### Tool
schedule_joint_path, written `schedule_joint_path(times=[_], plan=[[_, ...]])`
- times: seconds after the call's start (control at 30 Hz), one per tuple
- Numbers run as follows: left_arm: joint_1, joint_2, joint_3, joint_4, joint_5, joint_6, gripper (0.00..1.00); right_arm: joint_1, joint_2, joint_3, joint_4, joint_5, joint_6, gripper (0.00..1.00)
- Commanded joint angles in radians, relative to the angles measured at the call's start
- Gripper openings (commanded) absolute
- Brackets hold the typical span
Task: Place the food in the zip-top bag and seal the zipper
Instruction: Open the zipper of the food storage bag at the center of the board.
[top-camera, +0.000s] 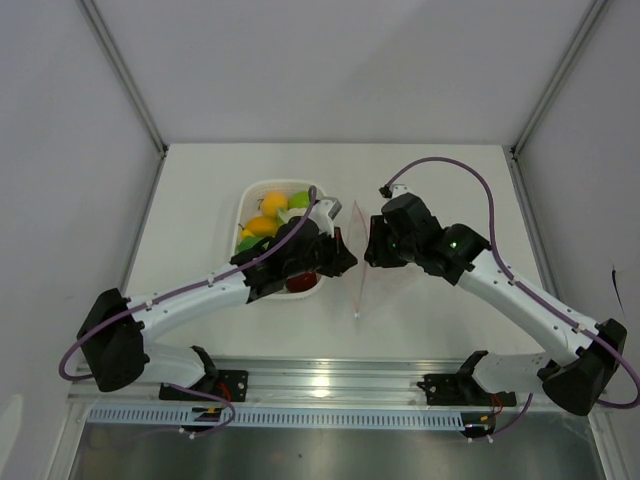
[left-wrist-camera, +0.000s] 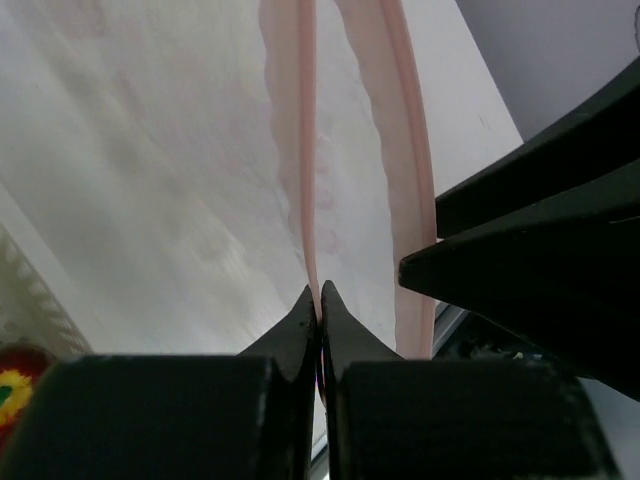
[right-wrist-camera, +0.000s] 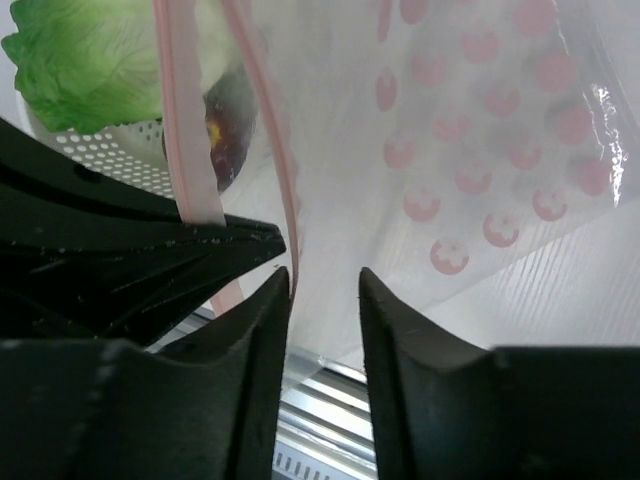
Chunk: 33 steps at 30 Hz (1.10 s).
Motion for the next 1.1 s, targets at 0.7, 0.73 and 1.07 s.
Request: schedule_joint_path(times=[0.7,0.73,1.07], plan=[[-0.033,-0.040,0.058,-0.006,-0.037,-0.049,0.01,-0.063,-0.072,-0.132,0.158,-0.015,0.175,0.00],[-0.031,-0.041,0.057,-0.017,-0.046,-0.033,0.01,-0.067,-0.083,-0.126,0.118,0.046,0.162,0.00],[-0.005,-0.084,0.018,-0.003,-0.014,-0.002,0.01,-0.100,-0.112,-0.014,-0.140,0.378,0.009,0.00]])
